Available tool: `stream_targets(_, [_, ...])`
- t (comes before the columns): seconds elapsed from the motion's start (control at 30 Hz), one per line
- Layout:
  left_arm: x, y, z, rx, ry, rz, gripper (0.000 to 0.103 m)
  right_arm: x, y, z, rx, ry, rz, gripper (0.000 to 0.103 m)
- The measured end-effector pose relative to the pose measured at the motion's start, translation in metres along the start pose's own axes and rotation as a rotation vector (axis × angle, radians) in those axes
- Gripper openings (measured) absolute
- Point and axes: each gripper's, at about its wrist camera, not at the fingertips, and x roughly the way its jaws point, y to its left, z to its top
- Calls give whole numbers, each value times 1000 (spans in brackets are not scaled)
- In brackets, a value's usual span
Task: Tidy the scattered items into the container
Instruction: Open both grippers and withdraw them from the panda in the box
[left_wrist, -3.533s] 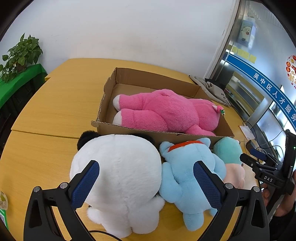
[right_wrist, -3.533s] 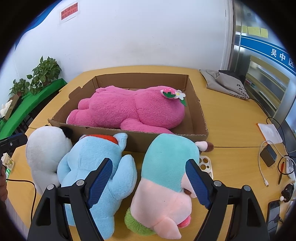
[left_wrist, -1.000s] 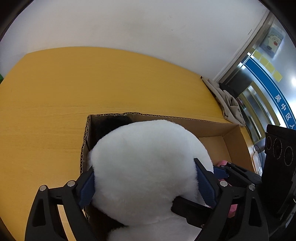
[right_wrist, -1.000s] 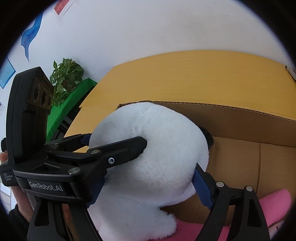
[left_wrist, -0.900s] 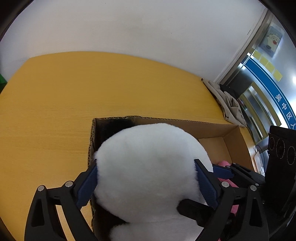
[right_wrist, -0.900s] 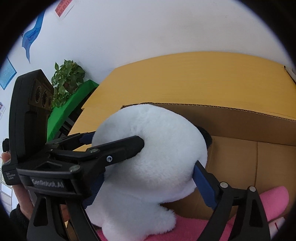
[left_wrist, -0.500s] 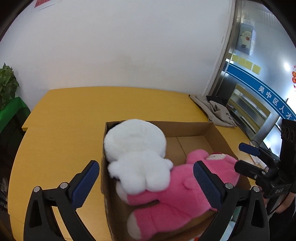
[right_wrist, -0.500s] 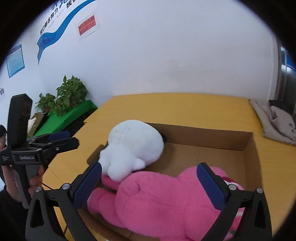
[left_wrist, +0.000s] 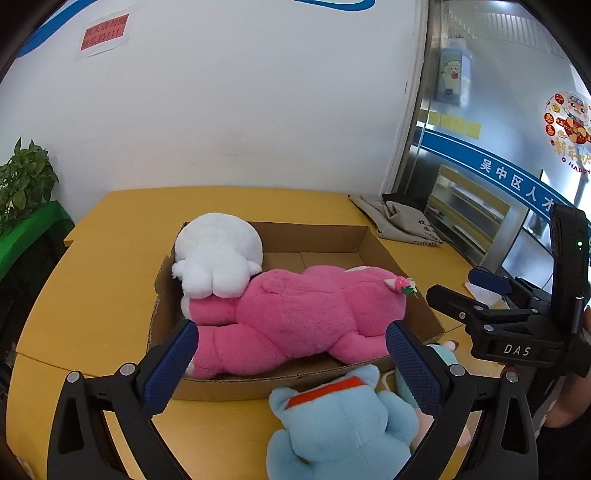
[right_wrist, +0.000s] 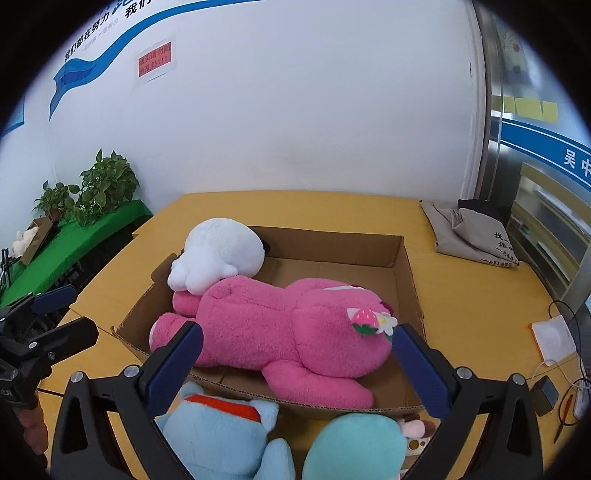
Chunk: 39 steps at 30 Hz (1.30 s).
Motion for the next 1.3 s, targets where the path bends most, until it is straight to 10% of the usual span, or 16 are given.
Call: stream_targets(1.3, [19, 2, -26, -64, 92, -54, 103, 14, 1, -20, -19, 76, -31, 103])
